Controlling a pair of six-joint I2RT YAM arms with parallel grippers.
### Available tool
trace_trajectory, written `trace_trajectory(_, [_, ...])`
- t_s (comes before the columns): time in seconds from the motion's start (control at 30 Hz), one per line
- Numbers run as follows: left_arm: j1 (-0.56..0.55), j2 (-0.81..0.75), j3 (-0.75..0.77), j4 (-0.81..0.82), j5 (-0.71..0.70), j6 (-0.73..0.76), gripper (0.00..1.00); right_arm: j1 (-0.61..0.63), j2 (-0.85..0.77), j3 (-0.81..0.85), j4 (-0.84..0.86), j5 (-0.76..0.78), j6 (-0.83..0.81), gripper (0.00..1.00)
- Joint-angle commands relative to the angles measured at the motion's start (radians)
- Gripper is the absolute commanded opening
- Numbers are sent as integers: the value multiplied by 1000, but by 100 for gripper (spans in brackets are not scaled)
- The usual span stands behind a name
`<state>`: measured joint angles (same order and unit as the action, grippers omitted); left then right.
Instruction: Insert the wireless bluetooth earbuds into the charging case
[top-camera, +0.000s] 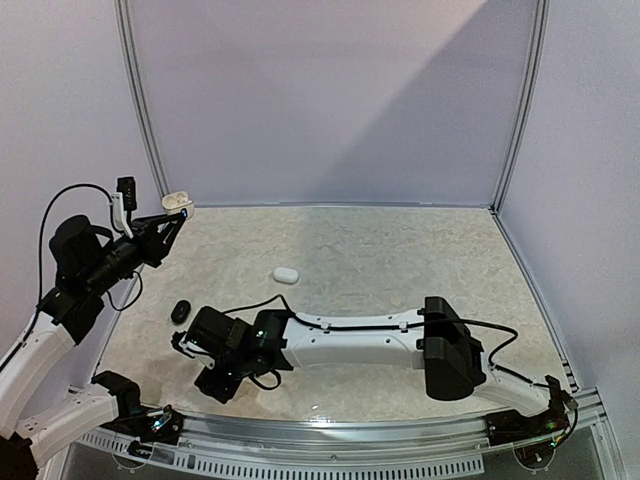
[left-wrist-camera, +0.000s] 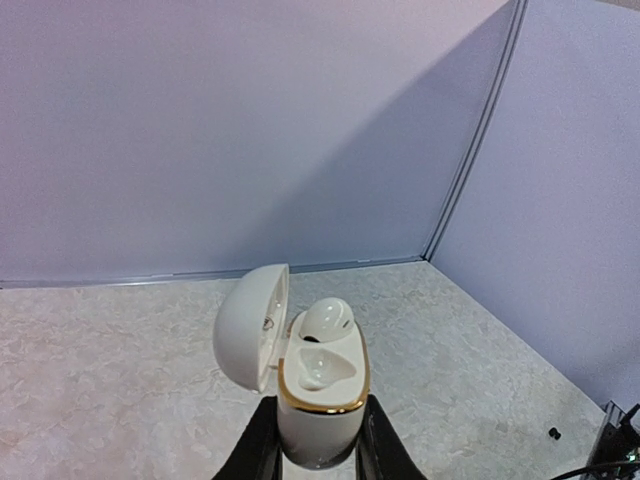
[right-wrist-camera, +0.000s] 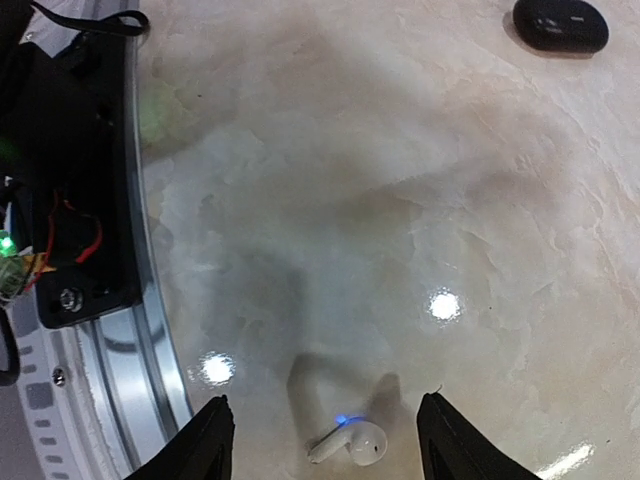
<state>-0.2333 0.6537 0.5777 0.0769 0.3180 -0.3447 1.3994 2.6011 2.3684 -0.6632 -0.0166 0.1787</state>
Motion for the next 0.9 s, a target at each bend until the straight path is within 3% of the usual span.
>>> trace_trajectory(0.0, [13, -8, -18, 19, 19, -14, 0, 3, 44, -24, 4, 86, 31, 61])
trace_trajectory(0.27, [13, -6, -13, 21, 29, -22, 0, 14, 55, -27, -22, 138, 20, 48])
trace_trajectory(0.87, [14, 6, -20, 31, 39, -31, 0, 20, 49, -45, -162, 209, -63, 45])
